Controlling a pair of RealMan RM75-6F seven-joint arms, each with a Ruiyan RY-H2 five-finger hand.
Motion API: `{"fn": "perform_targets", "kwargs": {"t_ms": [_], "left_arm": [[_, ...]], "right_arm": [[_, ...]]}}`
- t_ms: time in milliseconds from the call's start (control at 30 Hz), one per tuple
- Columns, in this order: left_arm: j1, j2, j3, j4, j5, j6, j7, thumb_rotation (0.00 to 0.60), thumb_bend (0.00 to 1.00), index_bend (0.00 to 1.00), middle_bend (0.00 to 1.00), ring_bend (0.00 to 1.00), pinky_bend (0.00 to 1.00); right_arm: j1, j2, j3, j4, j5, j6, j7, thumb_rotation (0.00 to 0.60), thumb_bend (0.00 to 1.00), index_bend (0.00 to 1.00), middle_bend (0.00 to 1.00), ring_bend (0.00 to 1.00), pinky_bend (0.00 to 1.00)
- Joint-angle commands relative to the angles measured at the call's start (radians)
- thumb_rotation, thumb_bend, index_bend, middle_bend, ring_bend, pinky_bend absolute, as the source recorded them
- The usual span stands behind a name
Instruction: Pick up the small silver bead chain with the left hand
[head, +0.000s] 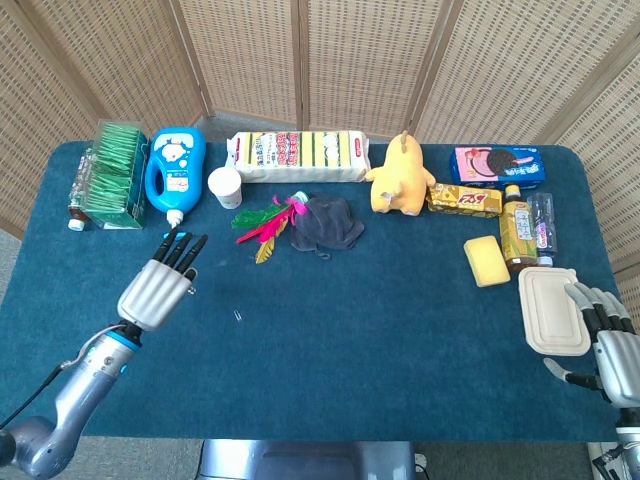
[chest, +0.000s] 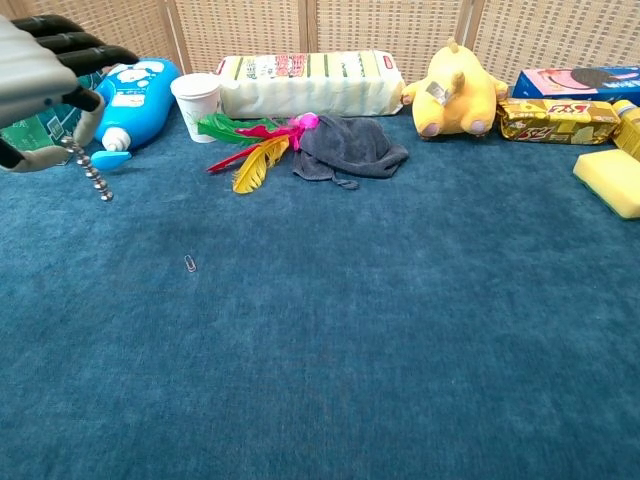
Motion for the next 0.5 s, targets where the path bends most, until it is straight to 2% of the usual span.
{"fn": "perform_targets", "kwargs": {"t_ms": [33,500], "left_arm": [[-0.015,-0.012,0.0,-0.031,-0.018,-0.007,0.039,0.6,0.72,0.5,0.0,0.0,0.0],[-0.064,-0.091,0.003,-0.076,-0.072,-0.021,0.143,0.6,0.72,0.5,0.0,0.0,0.0]], "right_arm": [[0.0,0.001,0.001,0.0,0.0,0.0,0.002,0.6,0.0,0.0,0.0,0.0,0.0],[0.0,0.002,0.003,0.002,0.004,0.0,0.007,0.6,0.0,0.0,0.0,0.0,0.0]]}}
